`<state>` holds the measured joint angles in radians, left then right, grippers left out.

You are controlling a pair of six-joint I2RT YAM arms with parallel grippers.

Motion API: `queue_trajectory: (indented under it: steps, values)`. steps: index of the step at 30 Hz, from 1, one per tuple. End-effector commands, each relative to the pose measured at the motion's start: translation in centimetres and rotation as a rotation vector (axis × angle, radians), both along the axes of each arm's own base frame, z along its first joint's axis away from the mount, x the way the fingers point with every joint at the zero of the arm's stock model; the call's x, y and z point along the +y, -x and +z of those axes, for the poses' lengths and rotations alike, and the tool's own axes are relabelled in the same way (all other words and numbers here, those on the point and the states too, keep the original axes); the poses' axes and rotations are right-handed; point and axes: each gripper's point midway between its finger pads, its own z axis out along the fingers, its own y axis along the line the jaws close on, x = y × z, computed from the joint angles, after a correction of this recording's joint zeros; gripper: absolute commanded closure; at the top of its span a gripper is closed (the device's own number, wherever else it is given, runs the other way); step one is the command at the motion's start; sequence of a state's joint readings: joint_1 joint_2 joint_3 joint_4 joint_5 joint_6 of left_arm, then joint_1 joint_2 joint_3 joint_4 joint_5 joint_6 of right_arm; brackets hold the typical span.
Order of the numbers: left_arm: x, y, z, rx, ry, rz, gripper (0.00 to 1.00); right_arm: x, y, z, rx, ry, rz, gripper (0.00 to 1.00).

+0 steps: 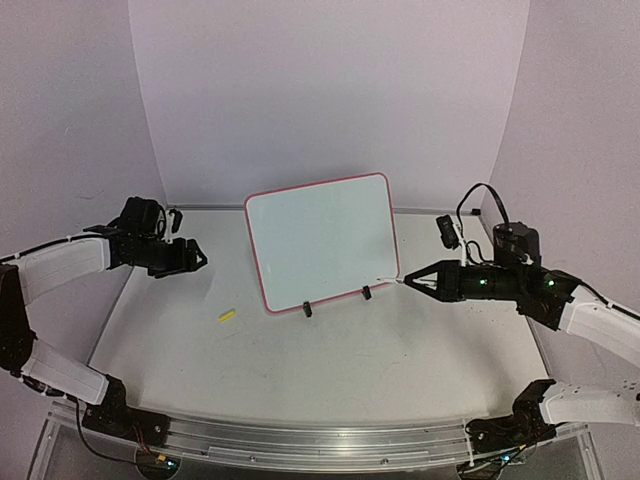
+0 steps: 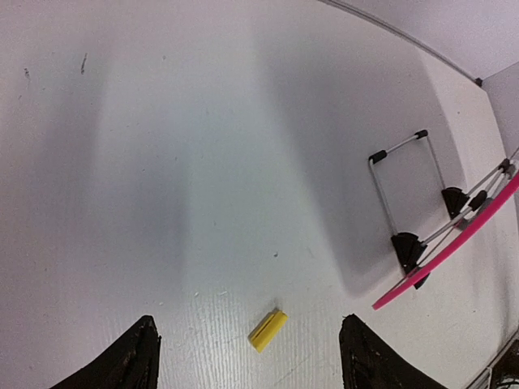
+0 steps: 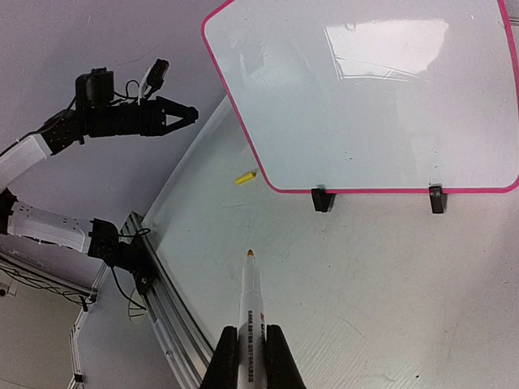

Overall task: Write a sentence on the whiteboard
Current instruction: Hold the whiteboard at the center of the board.

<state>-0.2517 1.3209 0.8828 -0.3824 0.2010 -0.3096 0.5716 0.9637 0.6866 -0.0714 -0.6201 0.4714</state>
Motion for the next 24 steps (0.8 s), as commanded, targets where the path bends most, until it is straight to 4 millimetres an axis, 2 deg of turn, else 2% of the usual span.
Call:
queue_trajectory:
  steps: [1,4,5,6,9,11,15,19,24]
  values:
    - [-3.4,-1.9,6.1,-0.143,0.188,-0.116,0.25,1.6,-0.7,2.2,-0.06,-0.074,0.001,1.0]
    - [-5.4,-3.4,8.8,-0.16,0.263,-0.19,0.25,2.9,-1.0,2.9,-0.087,-0.07,-0.001,1.0]
    - [-6.0,-3.8,9.0,-0.151,0.278,-0.219,0.26,3.4,-1.2,2.7,-0.088,-0.059,-0.003,1.0]
    - [-6.8,-4.4,10.6,-0.176,0.297,-0.267,0.26,4.1,-1.4,3.0,-0.107,-0.054,-0.004,1.0]
    - [-8.5,-5.9,12.0,-0.206,0.321,-0.365,0.26,6.3,-2.0,3.5,-0.138,-0.039,-0.004,1.0]
    - [-9.5,-6.5,12.2,-0.21,0.338,-0.433,0.26,7.8,-2.4,4.1,-0.156,-0.052,0.003,1.0]
    - [-11.6,-6.1,11.6,-0.185,0.388,-0.606,0.27,10.0,-3.5,4.5,-0.164,-0.075,0.002,1.0]
    - [-12.8,-5.7,10.0,-0.18,0.375,-0.695,0.28,12.0,-4.8,4.3,-0.173,-0.08,-0.001,1.0]
    - [-14.1,-4.2,9.0,-0.178,0.406,-0.777,0.38,13.7,-6.0,4.7,-0.187,-0.088,0.004,1.0]
